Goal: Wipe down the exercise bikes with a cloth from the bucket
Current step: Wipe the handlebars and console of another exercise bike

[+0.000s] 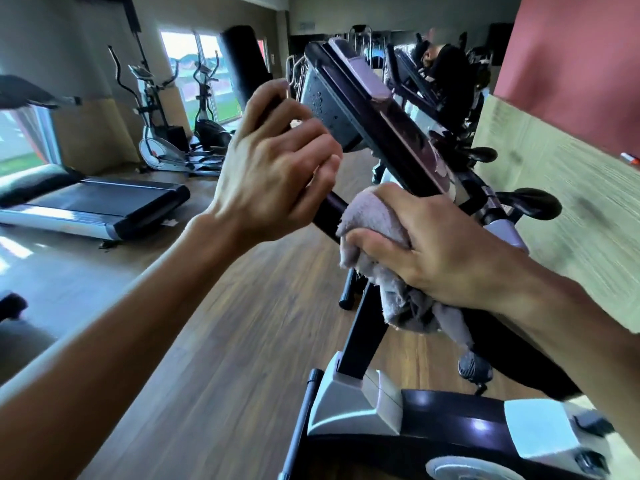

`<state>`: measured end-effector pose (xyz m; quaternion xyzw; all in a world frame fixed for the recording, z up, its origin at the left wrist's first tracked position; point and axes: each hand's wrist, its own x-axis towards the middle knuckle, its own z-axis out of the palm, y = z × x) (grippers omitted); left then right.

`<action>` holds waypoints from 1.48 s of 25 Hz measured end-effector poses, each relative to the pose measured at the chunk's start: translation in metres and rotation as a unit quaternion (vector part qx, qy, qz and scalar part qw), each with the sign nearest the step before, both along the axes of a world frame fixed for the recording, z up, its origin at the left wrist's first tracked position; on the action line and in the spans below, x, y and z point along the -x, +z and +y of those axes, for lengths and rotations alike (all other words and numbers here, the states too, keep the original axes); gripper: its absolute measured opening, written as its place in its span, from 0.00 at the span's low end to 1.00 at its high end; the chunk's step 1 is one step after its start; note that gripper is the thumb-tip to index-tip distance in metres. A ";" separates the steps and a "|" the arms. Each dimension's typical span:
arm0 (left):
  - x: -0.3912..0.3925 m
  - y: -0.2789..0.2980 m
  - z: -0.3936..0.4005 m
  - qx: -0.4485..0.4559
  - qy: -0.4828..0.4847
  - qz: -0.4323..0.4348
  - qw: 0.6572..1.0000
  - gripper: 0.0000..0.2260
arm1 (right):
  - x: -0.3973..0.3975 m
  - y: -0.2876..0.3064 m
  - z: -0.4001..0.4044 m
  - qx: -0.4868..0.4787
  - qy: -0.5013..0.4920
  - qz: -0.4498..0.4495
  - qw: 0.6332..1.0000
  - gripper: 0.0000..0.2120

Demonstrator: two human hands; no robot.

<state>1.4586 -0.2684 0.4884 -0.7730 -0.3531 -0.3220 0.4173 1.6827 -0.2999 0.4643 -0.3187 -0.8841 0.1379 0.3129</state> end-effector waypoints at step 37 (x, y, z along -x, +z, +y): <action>-0.118 -0.054 -0.031 0.167 0.236 -0.242 0.926 0.20 | -0.111 -0.067 -0.017 -0.039 0.094 0.035 0.994 0.30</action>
